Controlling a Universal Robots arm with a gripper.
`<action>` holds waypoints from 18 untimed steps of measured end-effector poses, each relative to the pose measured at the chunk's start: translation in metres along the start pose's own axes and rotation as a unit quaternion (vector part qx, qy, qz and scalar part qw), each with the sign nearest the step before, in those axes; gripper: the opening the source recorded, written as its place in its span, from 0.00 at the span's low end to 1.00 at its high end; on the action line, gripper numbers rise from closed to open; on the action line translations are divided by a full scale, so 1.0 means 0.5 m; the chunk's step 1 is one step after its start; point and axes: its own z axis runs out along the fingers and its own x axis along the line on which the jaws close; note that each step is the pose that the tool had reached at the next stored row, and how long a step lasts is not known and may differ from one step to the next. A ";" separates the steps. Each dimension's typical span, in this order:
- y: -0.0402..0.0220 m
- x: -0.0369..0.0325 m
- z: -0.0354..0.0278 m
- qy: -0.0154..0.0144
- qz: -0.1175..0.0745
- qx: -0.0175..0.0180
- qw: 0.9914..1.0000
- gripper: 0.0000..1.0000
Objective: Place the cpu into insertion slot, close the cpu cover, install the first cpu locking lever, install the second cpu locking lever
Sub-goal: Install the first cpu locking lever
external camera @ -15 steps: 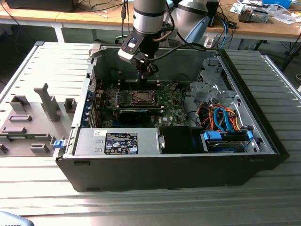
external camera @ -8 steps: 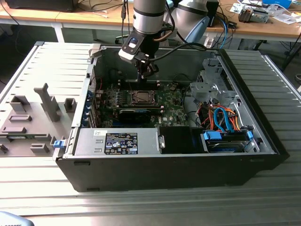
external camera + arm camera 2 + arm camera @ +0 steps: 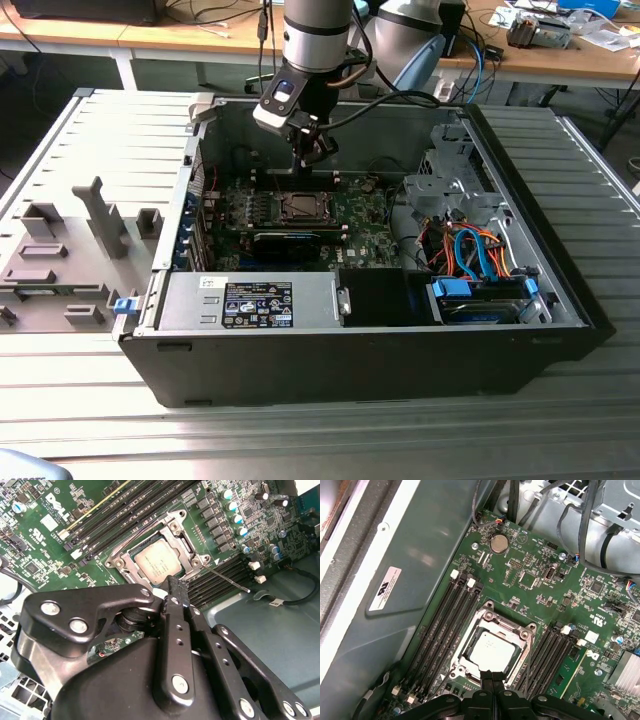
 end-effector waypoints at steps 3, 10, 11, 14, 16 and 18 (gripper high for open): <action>0.000 0.000 0.000 0.000 -0.001 0.000 1.000 0.11; 0.000 0.000 0.000 0.000 -0.002 0.000 1.000 0.11; 0.000 0.000 0.000 0.000 -0.003 0.000 1.000 0.11; 0.000 0.000 0.000 0.000 -0.003 0.000 1.000 0.11; 0.000 0.000 0.000 0.000 -0.004 0.000 1.000 0.11; 0.000 0.000 0.000 0.000 -0.005 0.000 1.000 0.11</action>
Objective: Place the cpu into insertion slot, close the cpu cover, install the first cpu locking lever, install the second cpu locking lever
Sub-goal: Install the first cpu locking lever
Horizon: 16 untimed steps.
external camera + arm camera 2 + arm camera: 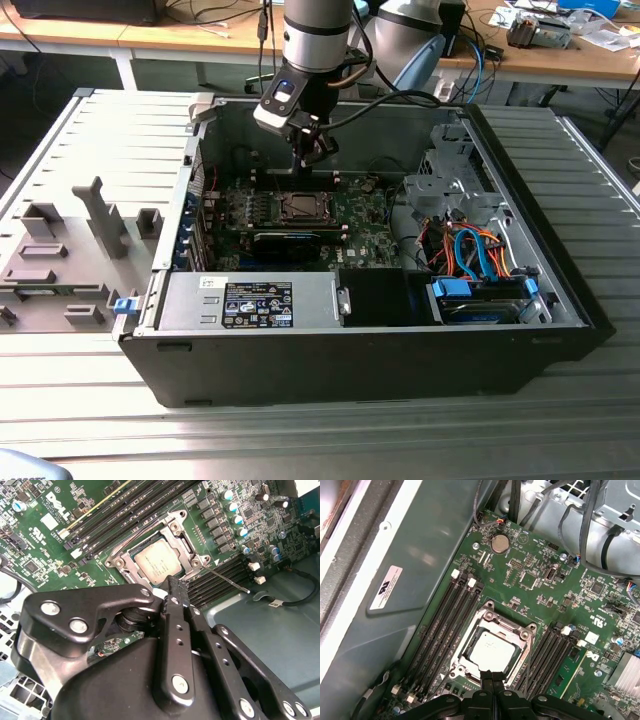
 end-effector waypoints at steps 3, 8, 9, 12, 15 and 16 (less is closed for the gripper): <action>0.000 0.000 0.000 0.000 -0.001 0.000 1.000 0.11; 0.000 0.000 0.000 0.000 -0.002 0.000 1.000 0.11; 0.000 0.000 0.000 0.000 -0.003 0.000 1.000 0.11; 0.000 0.000 0.000 0.000 -0.004 0.000 1.000 0.11; 0.000 0.000 0.000 0.000 -0.005 0.000 1.000 0.11; 0.000 0.000 0.000 0.000 -0.005 0.000 1.000 0.11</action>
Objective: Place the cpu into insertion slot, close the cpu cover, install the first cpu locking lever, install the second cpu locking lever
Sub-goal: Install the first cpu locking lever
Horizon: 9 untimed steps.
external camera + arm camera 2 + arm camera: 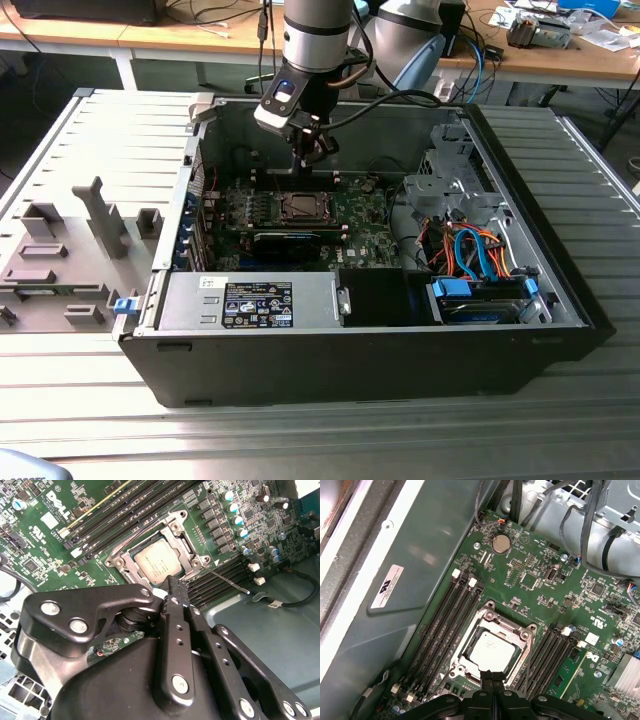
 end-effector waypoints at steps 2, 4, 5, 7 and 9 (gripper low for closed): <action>0.000 0.000 0.000 0.000 -0.001 0.000 1.000 0.11; 0.000 0.000 0.000 0.000 -0.001 0.000 1.000 0.11; 0.000 0.000 0.000 0.000 -0.001 0.000 1.000 0.11; 0.000 0.000 0.000 0.000 -0.002 0.000 1.000 0.11; 0.000 0.000 0.000 0.000 -0.003 0.000 1.000 0.11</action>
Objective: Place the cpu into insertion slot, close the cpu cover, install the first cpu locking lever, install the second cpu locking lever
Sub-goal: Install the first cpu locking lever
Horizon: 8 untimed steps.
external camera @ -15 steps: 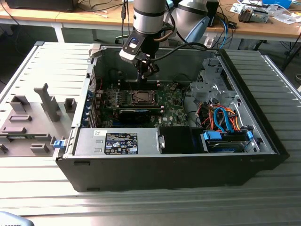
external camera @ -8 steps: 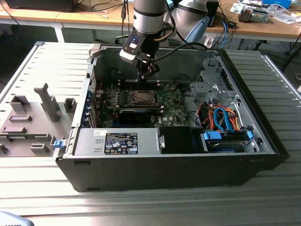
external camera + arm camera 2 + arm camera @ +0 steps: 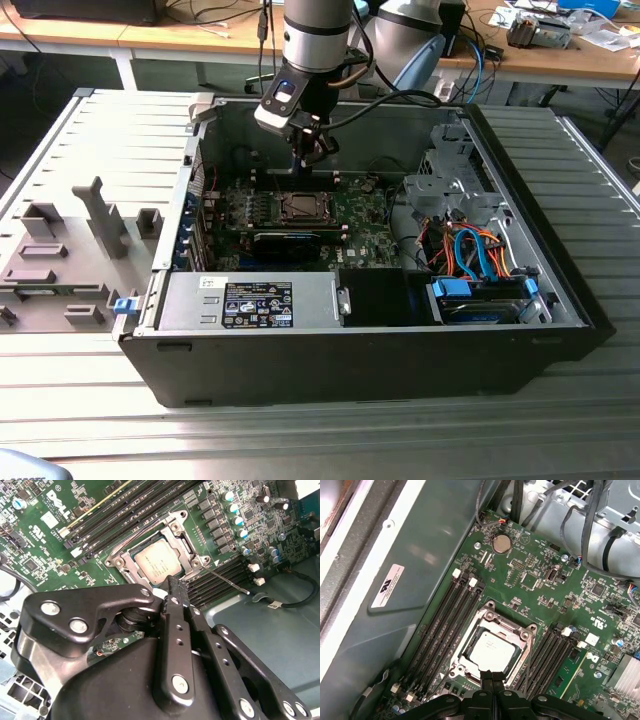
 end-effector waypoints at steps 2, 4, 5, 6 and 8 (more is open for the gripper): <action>0.000 0.000 0.000 0.000 0.000 0.000 1.000 0.11; 0.000 0.000 0.000 0.000 -0.001 0.000 1.000 0.11; 0.000 0.000 0.000 0.000 -0.001 0.000 1.000 0.11; 0.000 0.000 0.000 0.000 -0.002 0.000 1.000 0.11; 0.000 0.000 0.000 0.000 -0.002 0.000 1.000 0.11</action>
